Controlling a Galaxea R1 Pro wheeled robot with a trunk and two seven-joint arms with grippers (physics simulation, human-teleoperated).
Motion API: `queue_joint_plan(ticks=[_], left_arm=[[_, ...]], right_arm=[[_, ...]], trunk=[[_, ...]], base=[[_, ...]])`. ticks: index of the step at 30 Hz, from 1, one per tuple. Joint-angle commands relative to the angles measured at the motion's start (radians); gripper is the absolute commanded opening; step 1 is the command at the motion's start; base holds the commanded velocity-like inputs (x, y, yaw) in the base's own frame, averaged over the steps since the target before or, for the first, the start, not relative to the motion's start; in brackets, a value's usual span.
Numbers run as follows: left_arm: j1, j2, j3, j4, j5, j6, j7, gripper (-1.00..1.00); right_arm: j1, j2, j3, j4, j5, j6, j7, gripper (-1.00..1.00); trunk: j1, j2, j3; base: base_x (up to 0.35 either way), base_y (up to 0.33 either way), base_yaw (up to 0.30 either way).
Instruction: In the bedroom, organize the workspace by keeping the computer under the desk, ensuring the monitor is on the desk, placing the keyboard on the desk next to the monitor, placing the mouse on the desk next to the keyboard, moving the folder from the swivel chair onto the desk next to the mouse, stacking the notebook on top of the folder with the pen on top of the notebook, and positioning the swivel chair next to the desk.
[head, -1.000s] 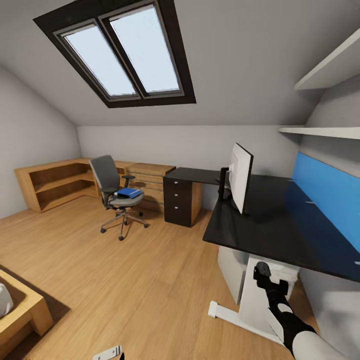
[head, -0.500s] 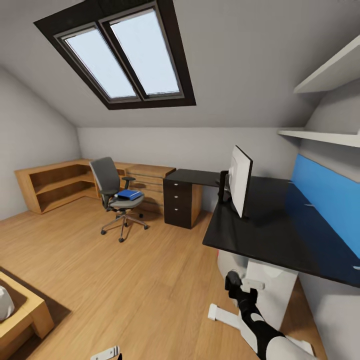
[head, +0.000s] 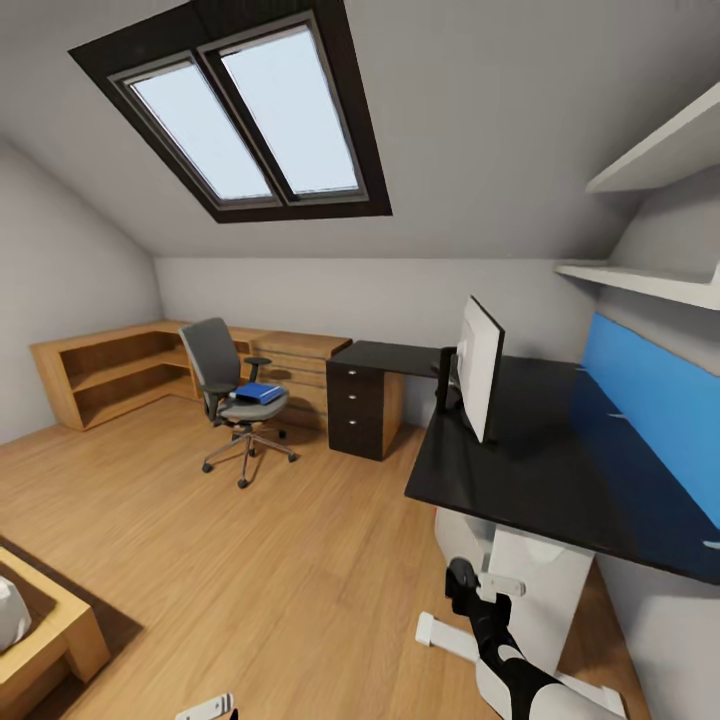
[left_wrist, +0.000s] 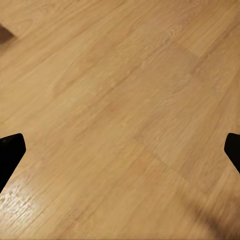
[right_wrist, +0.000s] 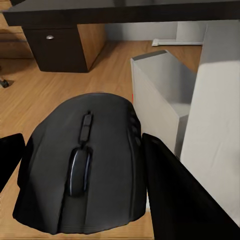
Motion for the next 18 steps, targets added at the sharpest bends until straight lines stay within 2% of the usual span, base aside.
queue_joint_plan(ticks=[1, 6, 7, 10, 18], left_arm=[[-0.001, 0.0, 0.004, 0.0, -0.002, -0.002, 0.002, 1.0], [-0.001, 0.0, 0.004, 0.0, -0.002, -0.001, 0.002, 1.0], [-0.001, 0.002, 0.004, 0.001, -0.002, 0.0, 0.002, 1.0], [-0.001, 0.004, 0.004, 0.002, -0.002, 0.0, 0.0, 1.0], [-0.001, 0.003, 0.003, 0.031, -0.003, -0.001, -0.006, 1.0]], right_arm=[[-0.001, 0.0, -0.004, 0.006, 0.005, -0.003, -0.004, -1.0], [0.0, 0.0, -0.005, 0.012, 0.004, -0.004, -0.005, -1.0], [0.001, 0.001, -0.005, 0.042, 0.002, -0.003, -0.013, -1.0], [0.001, 0.001, -0.006, 0.08, 0.0, -0.002, -0.021, -1.0], [0.003, -0.004, -0.007, 0.087, 0.0, 0.003, -0.021, -1.0]], trunk=[[-0.004, 0.007, 0.002], [-0.023, 0.042, 0.018], [-0.027, 0.049, 0.021], [-0.039, 0.07, 0.03], [-0.069, 0.126, 0.055]], base=[[0.0, 0.0, 0.0], [0.0, 0.0, 0.0], [0.0, 0.0, 0.152], [0.0, 0.0, 0.224], [0.0, 0.0, 0.261]])
